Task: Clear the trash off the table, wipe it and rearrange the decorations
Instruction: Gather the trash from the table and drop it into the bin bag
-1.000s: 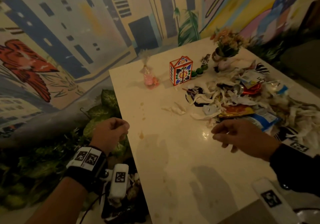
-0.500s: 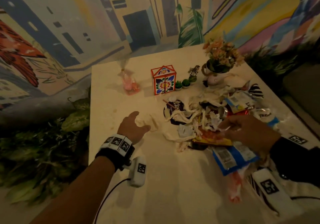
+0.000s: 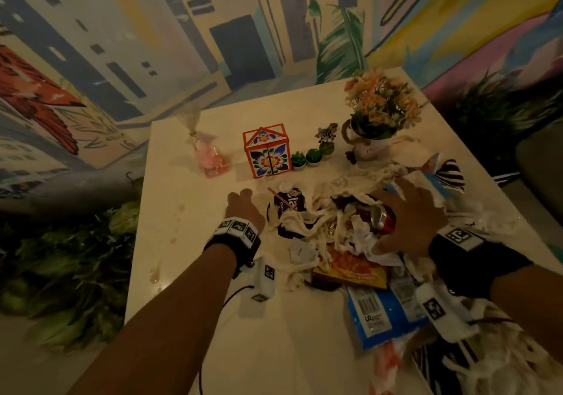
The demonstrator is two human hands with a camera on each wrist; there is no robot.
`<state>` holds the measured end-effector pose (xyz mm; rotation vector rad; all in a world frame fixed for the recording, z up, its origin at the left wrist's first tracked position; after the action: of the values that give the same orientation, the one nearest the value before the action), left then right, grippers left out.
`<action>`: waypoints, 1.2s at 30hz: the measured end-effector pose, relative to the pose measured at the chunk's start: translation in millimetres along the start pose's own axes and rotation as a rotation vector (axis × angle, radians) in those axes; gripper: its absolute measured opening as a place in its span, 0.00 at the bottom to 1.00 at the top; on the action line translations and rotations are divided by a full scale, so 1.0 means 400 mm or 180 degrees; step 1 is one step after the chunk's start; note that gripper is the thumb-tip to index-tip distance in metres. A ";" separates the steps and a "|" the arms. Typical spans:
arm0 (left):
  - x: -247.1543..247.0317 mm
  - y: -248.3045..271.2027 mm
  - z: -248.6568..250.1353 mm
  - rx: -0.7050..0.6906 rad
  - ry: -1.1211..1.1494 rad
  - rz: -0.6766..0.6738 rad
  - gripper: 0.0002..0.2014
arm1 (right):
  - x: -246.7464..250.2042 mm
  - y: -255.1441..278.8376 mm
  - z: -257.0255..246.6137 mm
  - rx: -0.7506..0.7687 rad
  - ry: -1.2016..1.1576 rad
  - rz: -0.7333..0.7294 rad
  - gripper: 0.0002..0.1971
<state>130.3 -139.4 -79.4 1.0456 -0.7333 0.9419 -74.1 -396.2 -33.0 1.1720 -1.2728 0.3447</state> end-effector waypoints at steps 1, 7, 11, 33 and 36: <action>0.001 -0.012 0.024 -0.0080 0.0039 0.0014 0.28 | -0.010 -0.006 0.001 -0.0009 0.0048 -0.0069 0.61; -0.072 -0.020 0.166 -0.0494 -0.0348 -0.0518 0.38 | -0.044 -0.020 -0.034 0.0159 0.0393 -0.0310 0.62; -0.138 0.027 0.239 -0.0859 -0.0736 -0.0960 0.49 | -0.074 -0.012 -0.066 0.0369 0.0350 -0.0375 0.58; -0.095 0.137 0.057 -0.1214 -0.1347 -0.0994 0.45 | -0.184 0.008 -0.233 0.0991 0.1530 -0.0580 0.70; -0.144 0.196 0.017 -0.0984 -0.1520 -0.1296 0.59 | -0.184 0.008 -0.257 0.1106 0.1552 -0.0409 0.60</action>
<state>34.6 -146.4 -96.7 1.0971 -0.9748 0.2149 -44.3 -282.5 -79.9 1.3496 -0.7245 0.7281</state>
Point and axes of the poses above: each hand's wrist, its own y-axis away from the middle knuckle, its own x-axis out of the back of the hand, z = x × y, the point moved 10 cm from there along -y, towards the middle knuckle, and after that the axes turned 1 degree about -y, right-handed, at the moved point
